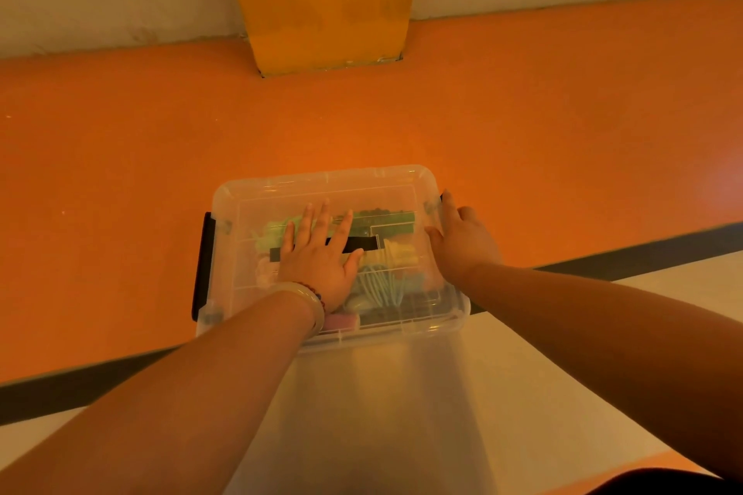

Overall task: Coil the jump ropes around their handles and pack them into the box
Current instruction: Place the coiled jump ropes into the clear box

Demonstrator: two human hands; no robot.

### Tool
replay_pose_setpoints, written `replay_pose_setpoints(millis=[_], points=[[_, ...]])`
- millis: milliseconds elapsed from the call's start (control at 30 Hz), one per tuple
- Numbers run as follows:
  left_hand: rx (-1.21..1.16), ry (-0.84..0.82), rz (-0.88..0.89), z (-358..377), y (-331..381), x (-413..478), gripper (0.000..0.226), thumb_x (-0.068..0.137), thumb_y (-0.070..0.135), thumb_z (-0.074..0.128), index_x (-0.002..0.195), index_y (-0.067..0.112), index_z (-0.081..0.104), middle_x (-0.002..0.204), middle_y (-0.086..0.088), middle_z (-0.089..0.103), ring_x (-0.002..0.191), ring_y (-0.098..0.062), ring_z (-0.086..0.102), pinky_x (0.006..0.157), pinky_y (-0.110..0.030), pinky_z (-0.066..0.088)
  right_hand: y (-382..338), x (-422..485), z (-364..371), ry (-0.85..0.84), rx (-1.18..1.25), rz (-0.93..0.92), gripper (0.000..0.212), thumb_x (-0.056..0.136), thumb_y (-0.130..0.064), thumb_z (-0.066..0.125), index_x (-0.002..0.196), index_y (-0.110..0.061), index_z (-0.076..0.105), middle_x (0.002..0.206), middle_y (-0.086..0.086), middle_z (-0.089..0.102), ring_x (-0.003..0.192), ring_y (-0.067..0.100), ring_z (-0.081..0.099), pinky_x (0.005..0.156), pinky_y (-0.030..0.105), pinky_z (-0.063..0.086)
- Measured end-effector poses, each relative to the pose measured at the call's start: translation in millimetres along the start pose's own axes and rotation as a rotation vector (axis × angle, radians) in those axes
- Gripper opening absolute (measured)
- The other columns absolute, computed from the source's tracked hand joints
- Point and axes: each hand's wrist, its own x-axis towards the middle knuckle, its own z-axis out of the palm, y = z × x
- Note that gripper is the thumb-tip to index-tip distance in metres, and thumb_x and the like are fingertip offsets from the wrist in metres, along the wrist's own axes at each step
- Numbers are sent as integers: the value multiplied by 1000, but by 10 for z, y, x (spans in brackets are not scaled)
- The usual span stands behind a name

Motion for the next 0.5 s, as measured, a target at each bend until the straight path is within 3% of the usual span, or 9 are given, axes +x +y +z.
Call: replay_pose_setpoints(millis=[300,500], points=[[-33,-24,17,-44,-31,-42,59,100,53,14,152,34,-7,160,0,-19,147,-21,-19,118,-41,-8,-82,-30,-15,-8,-62,7,61,104,-33,33,154,-27,-2,131,16,38,110,33,49,85,41,47],[70,-11,38,-97,-561,-158,62,99,56,18,152,36,-7,160,0,-18,147,-20,-18,118,-41,-7,-148,-45,-27,-2,-122,-23,59,105,-28,32,154,-27,1,128,15,38,104,32,50,78,37,45]])
